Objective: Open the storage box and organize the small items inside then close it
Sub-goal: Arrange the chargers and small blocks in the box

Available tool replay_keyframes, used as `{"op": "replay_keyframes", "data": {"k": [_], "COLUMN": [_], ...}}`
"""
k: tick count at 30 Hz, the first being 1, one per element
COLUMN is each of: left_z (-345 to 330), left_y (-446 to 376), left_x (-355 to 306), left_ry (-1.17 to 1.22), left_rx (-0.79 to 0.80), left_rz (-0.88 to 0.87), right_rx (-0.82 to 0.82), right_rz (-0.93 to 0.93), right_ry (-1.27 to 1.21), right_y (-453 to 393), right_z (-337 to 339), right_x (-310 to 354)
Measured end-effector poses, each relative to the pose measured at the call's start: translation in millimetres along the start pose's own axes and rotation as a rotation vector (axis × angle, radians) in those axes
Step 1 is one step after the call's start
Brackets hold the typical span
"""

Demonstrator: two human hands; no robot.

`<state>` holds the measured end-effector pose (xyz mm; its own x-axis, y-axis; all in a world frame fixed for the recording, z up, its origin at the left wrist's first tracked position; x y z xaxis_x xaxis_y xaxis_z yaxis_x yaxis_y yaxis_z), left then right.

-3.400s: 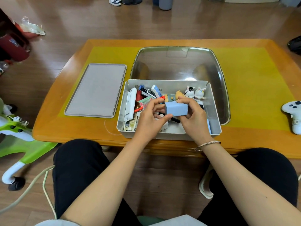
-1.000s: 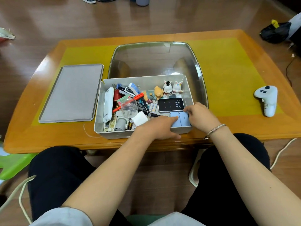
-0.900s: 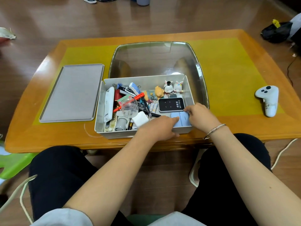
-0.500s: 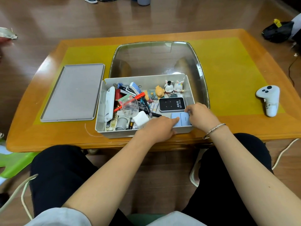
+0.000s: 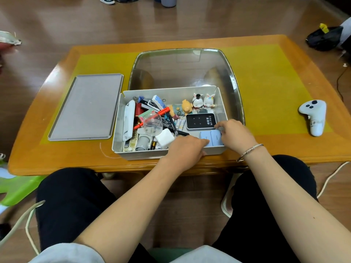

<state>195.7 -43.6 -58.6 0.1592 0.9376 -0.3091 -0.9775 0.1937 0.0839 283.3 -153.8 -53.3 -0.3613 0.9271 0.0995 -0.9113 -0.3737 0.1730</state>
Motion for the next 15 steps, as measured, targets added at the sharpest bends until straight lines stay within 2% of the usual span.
{"op": "replay_keyframes", "data": {"k": [9,15], "left_z": [0.7,1.3], "left_y": [0.7,4.3], "left_x": [1.7,-1.6], "left_ry": [0.024,-0.01], "left_rx": [0.0,-0.062], "left_rz": [-0.012,-0.029], "right_rx": [0.013,-0.003], "right_rz": [-0.003,-0.016], "right_ry": [-0.019,0.0], "right_y": [-2.2,2.6], "right_z": [-2.2,-0.2], "right_x": [1.5,3.2]}}
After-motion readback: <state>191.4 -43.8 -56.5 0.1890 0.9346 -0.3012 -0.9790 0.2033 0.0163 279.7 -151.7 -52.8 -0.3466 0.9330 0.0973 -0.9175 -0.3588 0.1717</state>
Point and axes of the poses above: each hand's wrist, its own y-axis away from the middle knuckle, its own z-axis out of the back of the hand, x = y × z, the point moved 6 cm from there along -y, towards the middle knuckle, and after that the axes turned 10 degrees about y, right-handed, at the moved point
